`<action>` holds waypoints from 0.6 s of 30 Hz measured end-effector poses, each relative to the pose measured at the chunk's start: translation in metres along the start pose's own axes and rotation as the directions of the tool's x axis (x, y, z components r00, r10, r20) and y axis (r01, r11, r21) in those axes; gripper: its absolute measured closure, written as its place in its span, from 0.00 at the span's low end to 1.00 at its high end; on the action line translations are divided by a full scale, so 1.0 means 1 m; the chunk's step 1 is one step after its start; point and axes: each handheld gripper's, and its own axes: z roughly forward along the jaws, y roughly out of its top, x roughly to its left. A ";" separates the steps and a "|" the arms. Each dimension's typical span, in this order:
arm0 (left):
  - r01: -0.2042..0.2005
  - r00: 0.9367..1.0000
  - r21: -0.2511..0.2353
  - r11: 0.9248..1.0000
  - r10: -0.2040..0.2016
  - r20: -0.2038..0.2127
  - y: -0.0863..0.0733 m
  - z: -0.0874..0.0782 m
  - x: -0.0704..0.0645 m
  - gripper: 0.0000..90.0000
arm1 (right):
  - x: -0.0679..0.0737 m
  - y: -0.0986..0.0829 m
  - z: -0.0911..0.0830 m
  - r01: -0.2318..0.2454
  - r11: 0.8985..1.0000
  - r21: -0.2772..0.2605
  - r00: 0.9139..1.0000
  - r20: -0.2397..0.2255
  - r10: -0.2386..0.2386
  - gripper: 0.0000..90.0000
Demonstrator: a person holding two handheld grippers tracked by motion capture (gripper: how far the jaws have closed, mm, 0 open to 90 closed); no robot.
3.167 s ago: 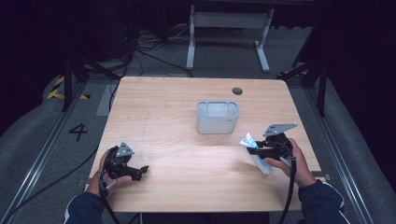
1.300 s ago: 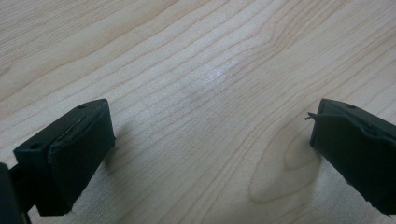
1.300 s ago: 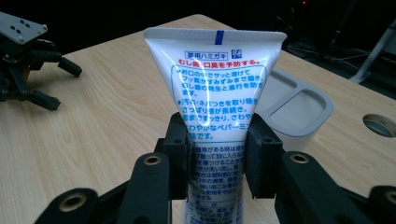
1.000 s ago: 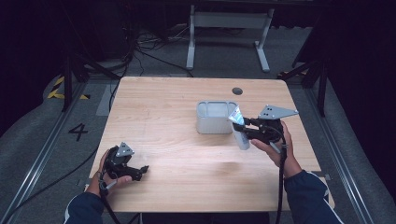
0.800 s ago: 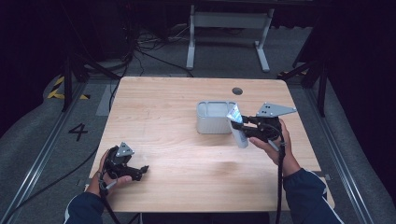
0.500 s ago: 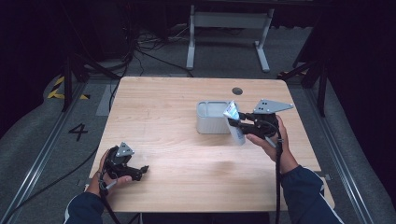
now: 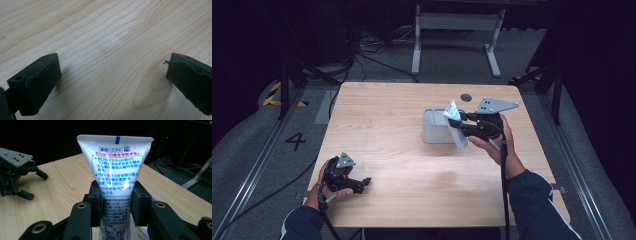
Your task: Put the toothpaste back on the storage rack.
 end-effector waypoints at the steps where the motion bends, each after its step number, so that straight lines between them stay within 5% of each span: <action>1: 0.000 1.000 0.000 1.000 0.000 0.000 0.000 0.000 0.000 0.00 | 0.000 0.001 0.001 -0.004 1.000 -0.001 1.000 -0.002 0.004 0.74; 18: 0.000 1.000 -0.001 1.000 0.000 -0.001 0.000 0.000 0.000 0.00 | -0.010 0.023 0.010 0.001 0.998 -0.059 1.000 0.011 0.000 0.75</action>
